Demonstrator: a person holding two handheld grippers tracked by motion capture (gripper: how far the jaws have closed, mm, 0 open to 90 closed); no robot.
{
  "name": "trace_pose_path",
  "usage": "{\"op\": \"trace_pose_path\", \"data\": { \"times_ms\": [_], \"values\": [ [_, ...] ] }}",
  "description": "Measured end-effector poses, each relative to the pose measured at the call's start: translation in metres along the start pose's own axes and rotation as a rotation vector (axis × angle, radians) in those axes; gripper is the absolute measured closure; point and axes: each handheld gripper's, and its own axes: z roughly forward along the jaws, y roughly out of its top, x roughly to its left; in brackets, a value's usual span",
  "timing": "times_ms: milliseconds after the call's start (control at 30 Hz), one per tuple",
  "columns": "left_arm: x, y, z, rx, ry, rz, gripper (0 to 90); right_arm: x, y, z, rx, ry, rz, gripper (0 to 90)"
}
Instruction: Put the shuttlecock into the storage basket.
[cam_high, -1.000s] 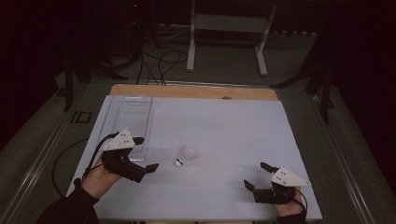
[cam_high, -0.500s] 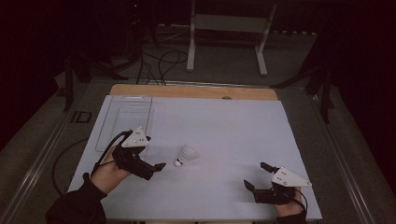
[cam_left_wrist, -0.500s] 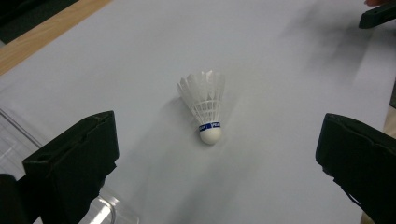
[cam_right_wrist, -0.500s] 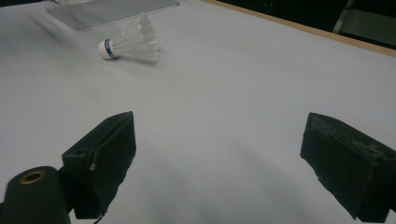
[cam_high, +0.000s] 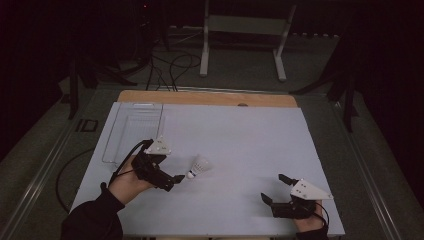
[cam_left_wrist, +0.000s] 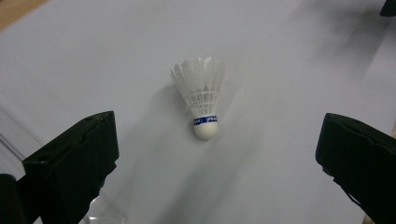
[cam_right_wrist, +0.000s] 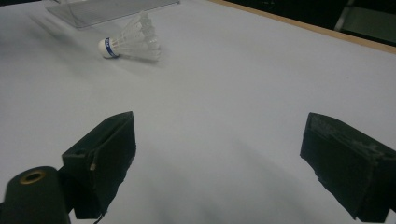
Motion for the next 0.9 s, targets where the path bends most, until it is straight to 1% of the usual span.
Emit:
{"op": "trace_pose_path", "data": {
  "times_ms": [100,133,167,200,400,433,500,567,633,667,700,767,800,900],
  "values": [
    [-0.002,0.002,0.004,0.025,0.002,0.001,0.1,0.0,0.0,0.0,0.002,-0.001,-0.001,10.2],
    [-0.002,0.002,0.004,0.025,0.002,0.001,0.1,0.0,0.0,0.0,0.002,-0.001,-0.001,10.2],
    [-0.004,0.003,0.008,0.043,-0.003,0.007,0.1,0.0,0.0,0.0,0.005,-0.001,0.001,10.3],
    [-0.005,0.004,0.01,0.055,0.004,0.017,0.1,0.0,0.0,0.001,0.005,-0.001,0.0,10.2],
    [-0.009,0.007,0.015,0.072,0.007,0.021,0.1,0.0,0.0,0.001,0.008,0.002,0.001,10.3],
    [-0.011,0.01,0.019,0.086,0.006,0.004,0.1,0.0,0.0,0.001,0.01,0.002,0.002,10.2],
    [-0.012,0.011,0.022,0.094,0.005,-0.002,0.1,0.0,0.0,0.001,0.01,0.003,0.002,10.3],
    [-0.014,0.013,0.024,0.102,0.002,0.001,0.1,0.0,0.0,0.001,0.012,0.002,0.002,10.3],
    [-0.016,0.014,0.027,0.112,0.016,0.002,0.1,0.0,-0.001,0.001,0.014,0.001,0.001,10.3],
    [-0.016,0.015,0.028,0.118,0.013,0.004,0.1,0.0,-0.001,0.001,0.015,0.001,0.001,10.2],
    [-0.016,0.015,0.029,0.12,0.01,-0.002,0.1,0.0,-0.001,0.002,0.014,0.002,0.0,10.3],
    [-0.016,0.016,0.03,0.131,0.013,-0.004,0.1,0.0,-0.001,0.002,0.015,0.002,-0.001,10.3],
    [-0.017,0.017,0.031,0.137,0.005,-0.004,0.1,0.0,-0.001,0.002,0.015,0.003,0.0,10.3],
    [-0.019,0.017,0.034,0.144,0.001,-0.005,0.1,0.0,-0.001,0.002,0.015,0.002,-0.001,10.3]
  ]
}}
